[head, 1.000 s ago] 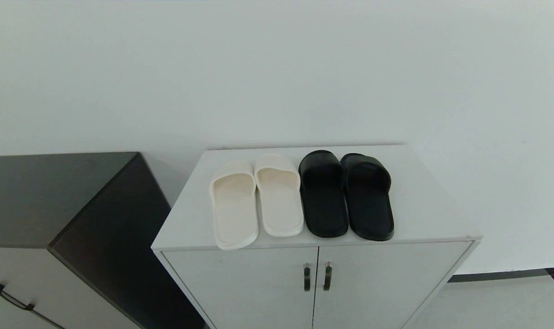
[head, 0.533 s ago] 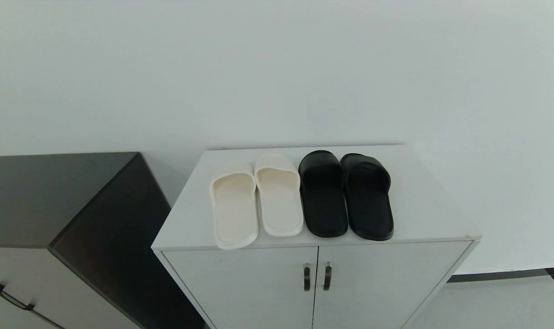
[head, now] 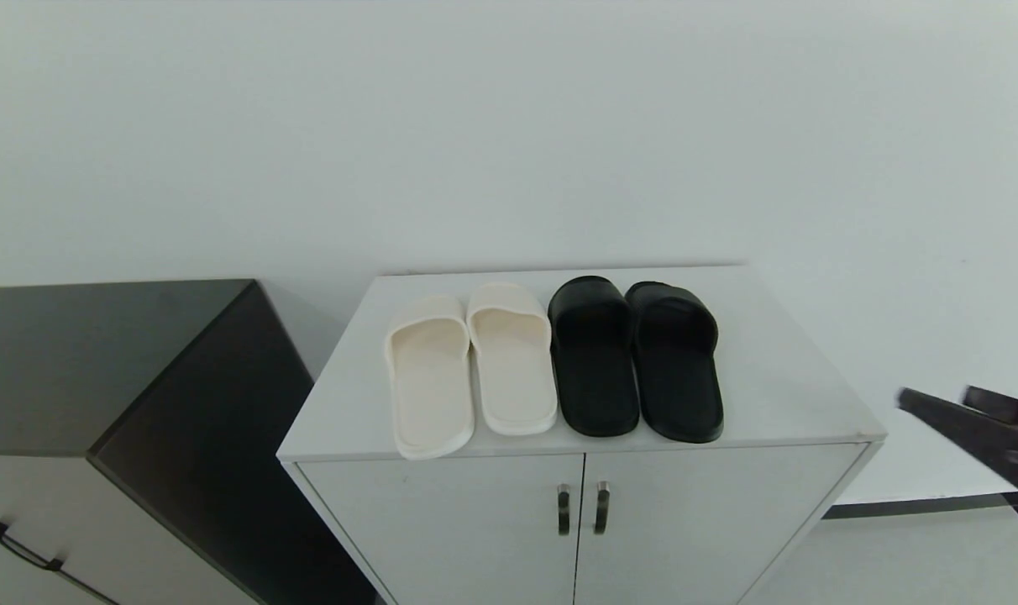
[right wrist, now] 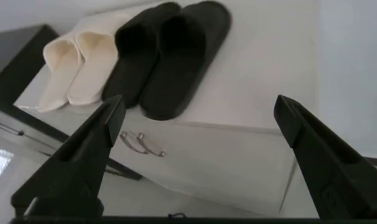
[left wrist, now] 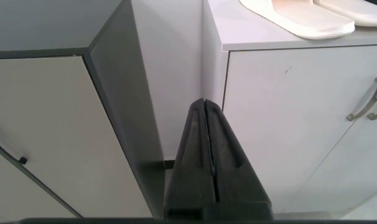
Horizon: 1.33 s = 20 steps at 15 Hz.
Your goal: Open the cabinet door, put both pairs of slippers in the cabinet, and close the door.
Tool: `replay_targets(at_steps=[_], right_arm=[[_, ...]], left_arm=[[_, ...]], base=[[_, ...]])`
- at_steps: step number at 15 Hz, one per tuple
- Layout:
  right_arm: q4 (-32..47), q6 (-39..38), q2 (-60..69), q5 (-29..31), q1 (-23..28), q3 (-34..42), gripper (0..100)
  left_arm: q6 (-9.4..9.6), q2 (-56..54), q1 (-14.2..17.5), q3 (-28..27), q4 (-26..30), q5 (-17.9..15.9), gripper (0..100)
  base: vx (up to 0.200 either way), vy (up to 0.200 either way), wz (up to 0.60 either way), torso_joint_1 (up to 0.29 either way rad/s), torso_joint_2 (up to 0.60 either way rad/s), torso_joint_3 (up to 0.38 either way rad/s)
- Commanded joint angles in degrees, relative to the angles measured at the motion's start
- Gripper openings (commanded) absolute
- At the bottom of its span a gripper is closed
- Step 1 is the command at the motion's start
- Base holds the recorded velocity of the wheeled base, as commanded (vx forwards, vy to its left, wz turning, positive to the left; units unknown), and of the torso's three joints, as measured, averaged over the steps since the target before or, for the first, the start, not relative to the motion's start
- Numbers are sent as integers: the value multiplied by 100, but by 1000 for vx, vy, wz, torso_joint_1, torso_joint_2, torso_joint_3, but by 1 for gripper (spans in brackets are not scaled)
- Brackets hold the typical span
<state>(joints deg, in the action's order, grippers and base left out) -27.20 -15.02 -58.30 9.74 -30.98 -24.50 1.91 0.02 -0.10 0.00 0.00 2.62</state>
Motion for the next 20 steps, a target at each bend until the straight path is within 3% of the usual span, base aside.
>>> replay_targets(at_steps=[1,4,12,20], right_arm=[[-251,-142,-1791,845,-1165,-1136,100],[-225,-71,-2511,1311,-1420,-1962,100],[-251,219,-4023,2761,-1666,-3166,100],[-313,227,-4946,2981,-1684,-3851,100]], left_arm=[[11,-2,1,0,0,2,0],[11,6,1,0,0,2,0],[11,-2,1,0,9,-7,0],[11,6,1,0,9,-7,0]], base=[[0,0,0,0,0,0],[0,0,0,0,0,0],[0,0,0,0,0,0],[0,0,0,0,0,0]])
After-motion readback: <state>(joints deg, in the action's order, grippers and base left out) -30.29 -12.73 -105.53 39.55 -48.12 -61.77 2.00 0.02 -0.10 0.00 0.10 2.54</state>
